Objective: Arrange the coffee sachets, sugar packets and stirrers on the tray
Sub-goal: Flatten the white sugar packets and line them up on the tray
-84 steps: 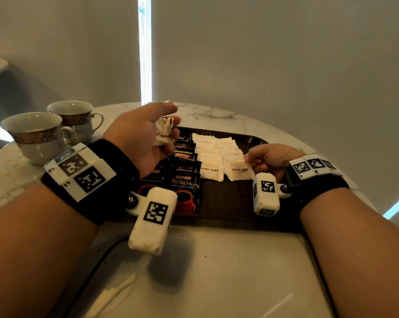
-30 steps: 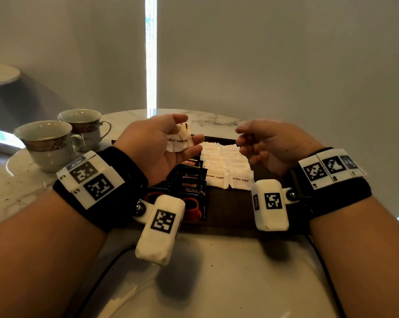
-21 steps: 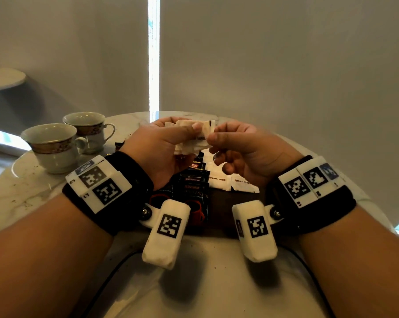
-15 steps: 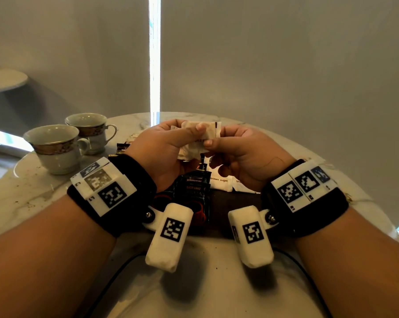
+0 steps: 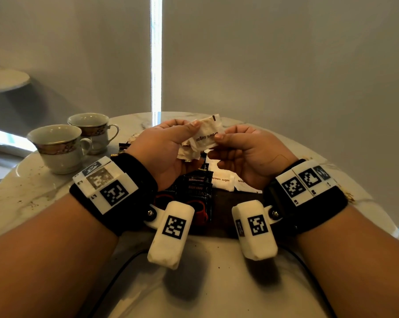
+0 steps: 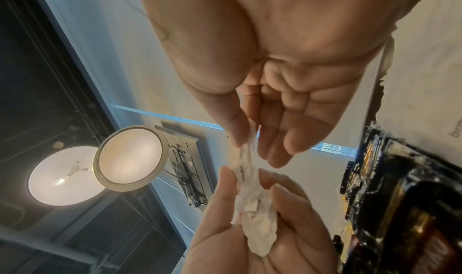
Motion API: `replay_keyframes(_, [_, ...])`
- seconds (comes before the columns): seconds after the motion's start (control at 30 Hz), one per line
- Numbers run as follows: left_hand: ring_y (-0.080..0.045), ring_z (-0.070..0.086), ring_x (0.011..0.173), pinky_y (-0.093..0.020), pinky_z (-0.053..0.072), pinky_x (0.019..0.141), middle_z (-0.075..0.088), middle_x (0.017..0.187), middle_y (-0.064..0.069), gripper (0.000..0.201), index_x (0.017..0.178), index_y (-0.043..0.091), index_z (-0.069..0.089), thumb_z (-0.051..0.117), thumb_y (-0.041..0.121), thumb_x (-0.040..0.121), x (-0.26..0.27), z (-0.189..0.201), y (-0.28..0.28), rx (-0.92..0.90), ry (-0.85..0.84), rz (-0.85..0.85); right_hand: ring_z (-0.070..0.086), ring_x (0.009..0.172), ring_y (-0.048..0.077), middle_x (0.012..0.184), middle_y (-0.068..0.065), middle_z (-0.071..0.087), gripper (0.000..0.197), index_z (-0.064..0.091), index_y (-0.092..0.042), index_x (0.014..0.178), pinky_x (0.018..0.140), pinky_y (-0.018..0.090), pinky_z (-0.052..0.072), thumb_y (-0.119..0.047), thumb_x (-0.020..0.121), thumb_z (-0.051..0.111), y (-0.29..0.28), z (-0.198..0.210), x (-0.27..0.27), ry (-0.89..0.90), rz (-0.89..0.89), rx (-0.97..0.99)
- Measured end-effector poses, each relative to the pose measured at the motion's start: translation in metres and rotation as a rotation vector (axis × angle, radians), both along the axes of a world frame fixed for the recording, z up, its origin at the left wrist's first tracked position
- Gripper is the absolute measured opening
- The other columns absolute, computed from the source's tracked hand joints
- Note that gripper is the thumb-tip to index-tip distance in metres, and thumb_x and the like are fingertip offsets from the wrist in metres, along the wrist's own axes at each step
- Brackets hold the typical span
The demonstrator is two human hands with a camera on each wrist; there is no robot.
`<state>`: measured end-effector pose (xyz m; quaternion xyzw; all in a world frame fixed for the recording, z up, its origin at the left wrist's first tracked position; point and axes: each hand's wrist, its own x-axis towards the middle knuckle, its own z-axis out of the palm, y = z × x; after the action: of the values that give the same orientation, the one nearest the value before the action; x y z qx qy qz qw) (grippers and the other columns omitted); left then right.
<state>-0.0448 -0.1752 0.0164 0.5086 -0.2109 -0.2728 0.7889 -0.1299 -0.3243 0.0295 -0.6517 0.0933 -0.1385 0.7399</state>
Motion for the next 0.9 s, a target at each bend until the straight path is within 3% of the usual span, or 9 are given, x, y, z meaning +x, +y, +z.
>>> replay_keyframes(0.1, [-0.030, 0.071, 0.084, -0.035, 0.058, 0.059, 0.069, 0.117, -0.022, 0.047, 0.118, 0.004, 0.060, 0.065, 0.042, 0.091, 0.0003, 0.0017, -0.0013, 0.029, 0.042, 0.026, 0.071, 0.072, 0.026, 0.082, 0.014, 0.072, 0.013, 0.055, -0.010, 0.085, 0.055, 0.028, 0.054, 0.000, 0.092, 0.059, -0.0029, 0.0004, 0.0018, -0.042, -0.020, 0.058])
replay_keyframes(0.2, [-0.033, 0.071, 0.083, -0.038, 0.059, 0.061, 0.066, 0.111, -0.023, 0.045, 0.103, 0.008, 0.062, 0.065, 0.051, 0.090, 0.0017, 0.0028, 0.0005, 0.053, 0.095, 0.042, 0.071, 0.072, 0.026, 0.086, 0.017, 0.069, 0.011, 0.056, -0.006, 0.090, 0.053, 0.027, 0.056, 0.004, 0.093, 0.052, -0.0027, 0.0025, 0.0005, -0.105, -0.029, 0.102])
replay_keyframes(0.27, [-0.027, 0.067, 0.077, -0.035, 0.056, 0.059, 0.062, 0.108, -0.017, 0.047, 0.103, 0.011, 0.064, 0.070, 0.052, 0.082, 0.0019, 0.0017, 0.0017, 0.090, 0.079, 0.017, 0.070, 0.065, 0.024, 0.093, 0.022, 0.064, 0.011, 0.056, 0.001, 0.098, 0.048, 0.025, 0.055, 0.006, 0.094, 0.047, -0.0010, 0.0055, -0.0023, -0.128, 0.017, 0.169])
replay_keyframes(0.33, [-0.019, 0.062, 0.071, -0.031, 0.051, 0.056, 0.061, 0.104, -0.011, 0.047, 0.104, 0.013, 0.067, 0.075, 0.049, 0.074, 0.0006, 0.0007, 0.0034, 0.116, 0.019, -0.050, 0.068, 0.057, 0.019, 0.092, 0.023, 0.061, 0.014, 0.056, 0.005, 0.104, 0.046, 0.024, 0.053, 0.005, 0.094, 0.047, 0.0029, 0.0071, -0.0041, -0.125, 0.071, 0.183])
replay_keyframes(0.43, [-0.018, 0.064, 0.077, -0.027, 0.049, 0.058, 0.069, 0.100, -0.009, 0.047, 0.114, 0.010, 0.068, 0.078, 0.039, 0.078, -0.0014, -0.0006, 0.0050, 0.135, -0.080, -0.145, 0.071, 0.078, 0.029, 0.101, 0.026, 0.065, 0.041, 0.056, 0.013, 0.120, 0.064, 0.037, 0.059, -0.004, 0.083, 0.063, 0.0033, 0.0029, -0.0003, -0.108, 0.060, 0.087])
replay_keyframes(0.53, [-0.020, 0.070, 0.073, -0.027, 0.053, 0.054, 0.075, 0.090, -0.007, 0.022, 0.096, 0.013, 0.068, 0.074, 0.023, 0.077, -0.0032, 0.0004, 0.0054, 0.094, -0.077, -0.112, 0.067, 0.092, 0.037, 0.109, 0.028, 0.065, 0.057, 0.053, 0.013, 0.128, 0.077, 0.045, 0.060, -0.009, 0.078, 0.070, 0.0023, -0.0008, 0.0019, -0.095, 0.008, 0.070])
replay_keyframes(0.6, [-0.022, 0.072, 0.071, -0.027, 0.055, 0.052, 0.075, 0.087, -0.009, 0.007, 0.090, 0.013, 0.065, 0.069, 0.013, 0.084, -0.0039, 0.0026, 0.0045, 0.055, -0.030, -0.065, 0.064, 0.086, 0.035, 0.102, 0.024, 0.066, 0.045, 0.058, 0.012, 0.121, 0.074, 0.041, 0.055, -0.010, 0.083, 0.070, -0.0013, -0.0026, 0.0033, -0.084, -0.024, 0.051])
replay_keyframes(0.7, [-0.025, 0.074, 0.073, -0.029, 0.057, 0.053, 0.074, 0.092, -0.012, 0.009, 0.089, 0.012, 0.063, 0.063, 0.003, 0.092, -0.0035, 0.0035, 0.0036, 0.021, 0.000, -0.029, 0.061, 0.069, 0.024, 0.084, 0.015, 0.068, 0.009, 0.066, -0.002, 0.097, 0.059, 0.031, 0.047, -0.007, 0.092, 0.061, -0.0022, -0.0019, 0.0028, -0.053, -0.068, -0.025])
replay_keyframes(0.9, [-0.027, 0.074, 0.074, -0.030, 0.060, 0.059, 0.072, 0.092, -0.014, 0.013, 0.087, 0.010, 0.061, 0.059, -0.001, 0.093, -0.0057, 0.0048, 0.0030, -0.006, 0.013, -0.021, 0.056, 0.067, 0.024, 0.080, 0.012, 0.064, 0.005, 0.066, -0.006, 0.091, 0.057, 0.030, 0.042, -0.007, 0.092, 0.061, 0.0010, -0.0019, 0.0030, -0.056, -0.061, -0.049])
